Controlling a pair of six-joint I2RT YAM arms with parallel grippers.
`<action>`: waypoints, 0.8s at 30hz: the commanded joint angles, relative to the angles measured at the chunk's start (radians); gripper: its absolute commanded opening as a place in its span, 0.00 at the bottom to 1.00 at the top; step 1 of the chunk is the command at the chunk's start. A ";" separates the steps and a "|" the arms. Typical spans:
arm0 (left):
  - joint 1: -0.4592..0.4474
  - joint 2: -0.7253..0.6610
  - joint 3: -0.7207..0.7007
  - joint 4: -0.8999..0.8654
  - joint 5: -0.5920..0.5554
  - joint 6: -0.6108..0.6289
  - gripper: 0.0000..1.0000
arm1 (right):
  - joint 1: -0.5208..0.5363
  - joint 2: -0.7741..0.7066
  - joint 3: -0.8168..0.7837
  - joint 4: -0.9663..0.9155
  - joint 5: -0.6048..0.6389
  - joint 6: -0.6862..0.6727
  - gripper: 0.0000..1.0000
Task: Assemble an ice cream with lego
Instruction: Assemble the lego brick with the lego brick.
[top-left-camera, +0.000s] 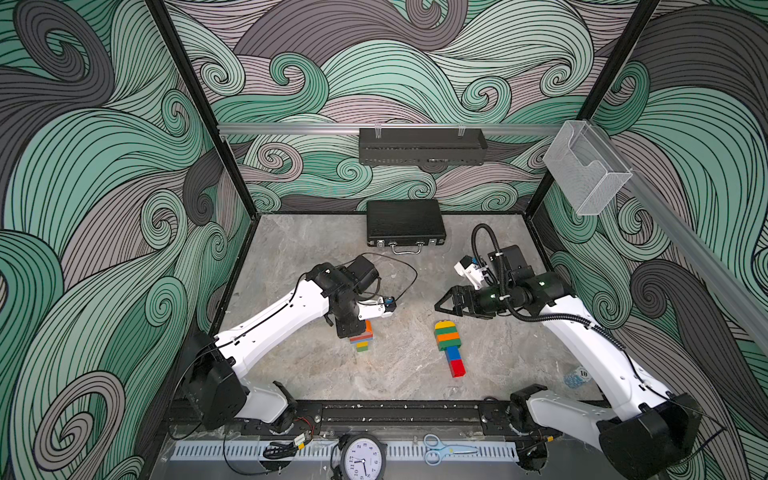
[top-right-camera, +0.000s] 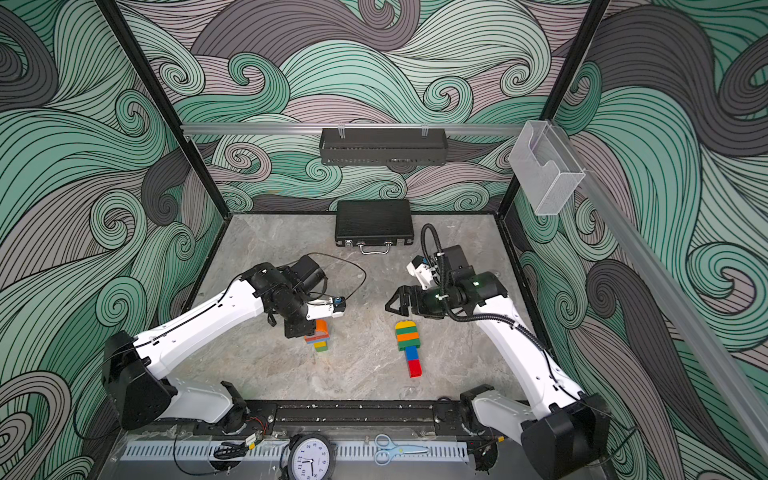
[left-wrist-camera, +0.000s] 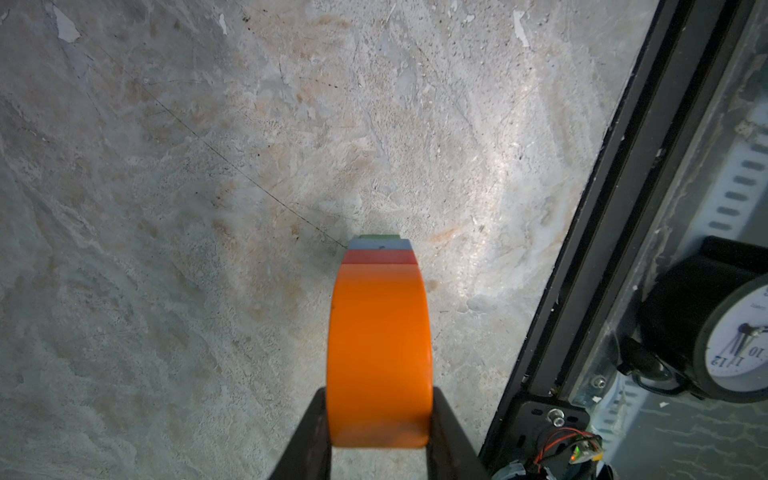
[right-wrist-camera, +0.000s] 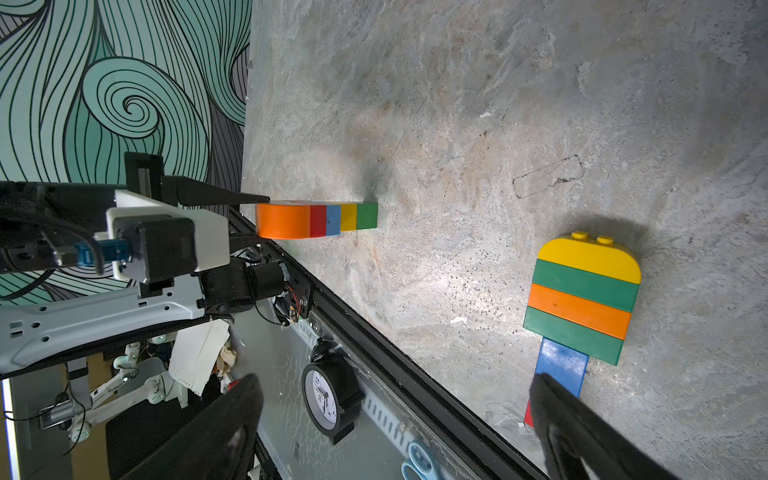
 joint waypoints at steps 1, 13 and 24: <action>-0.011 0.027 -0.027 -0.054 0.046 -0.013 0.35 | 0.006 -0.011 0.025 -0.014 0.010 -0.020 0.99; -0.017 -0.004 -0.019 -0.057 0.042 -0.016 0.46 | 0.007 -0.011 0.024 -0.016 0.011 -0.021 0.99; -0.018 -0.008 0.004 -0.026 -0.022 -0.010 0.59 | 0.007 -0.016 0.021 -0.017 0.011 -0.020 0.99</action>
